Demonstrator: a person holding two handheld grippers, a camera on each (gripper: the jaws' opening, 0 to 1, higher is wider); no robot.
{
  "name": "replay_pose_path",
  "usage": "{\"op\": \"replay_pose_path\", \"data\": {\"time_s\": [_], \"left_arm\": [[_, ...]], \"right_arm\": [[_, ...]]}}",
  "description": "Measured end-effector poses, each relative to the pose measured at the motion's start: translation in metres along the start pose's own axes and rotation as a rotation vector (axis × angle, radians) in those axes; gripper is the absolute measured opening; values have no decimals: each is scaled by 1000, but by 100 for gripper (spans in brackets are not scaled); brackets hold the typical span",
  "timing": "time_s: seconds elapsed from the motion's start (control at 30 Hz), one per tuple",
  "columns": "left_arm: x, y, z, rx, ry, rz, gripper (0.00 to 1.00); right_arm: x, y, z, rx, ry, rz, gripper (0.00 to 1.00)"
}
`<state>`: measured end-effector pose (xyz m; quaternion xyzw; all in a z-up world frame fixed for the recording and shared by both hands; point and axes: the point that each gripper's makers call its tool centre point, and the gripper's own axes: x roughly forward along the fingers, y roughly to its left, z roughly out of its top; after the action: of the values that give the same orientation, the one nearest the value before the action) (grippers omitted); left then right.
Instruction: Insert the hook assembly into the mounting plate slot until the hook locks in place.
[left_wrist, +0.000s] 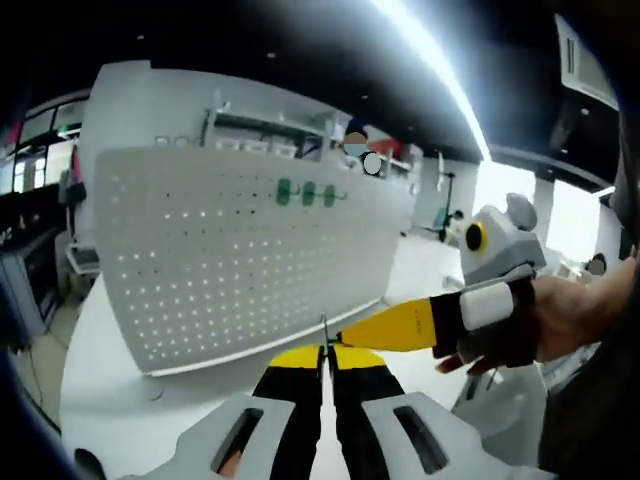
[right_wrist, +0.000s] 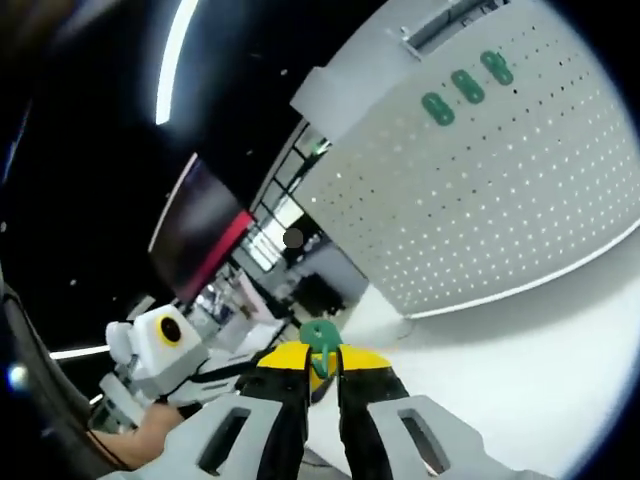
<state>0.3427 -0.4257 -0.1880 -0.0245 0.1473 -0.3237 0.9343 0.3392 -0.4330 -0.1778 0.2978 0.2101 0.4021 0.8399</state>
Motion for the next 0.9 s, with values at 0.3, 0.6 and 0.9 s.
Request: {"op": "replay_pose_path", "data": {"time_s": [0.3,0.6,0.9], "left_arm": [[-1,1,-2,2,8,7,1],[2,-5,-4,82,45,-9,2],[0,-6,-8,78,48,-44,3]], "right_arm": [[1,-4,-4,47,3,-35,2],[-3,-9,-5,-28,22,-59,0],[-4,-8,-9,-66,28,-43,0]]}}
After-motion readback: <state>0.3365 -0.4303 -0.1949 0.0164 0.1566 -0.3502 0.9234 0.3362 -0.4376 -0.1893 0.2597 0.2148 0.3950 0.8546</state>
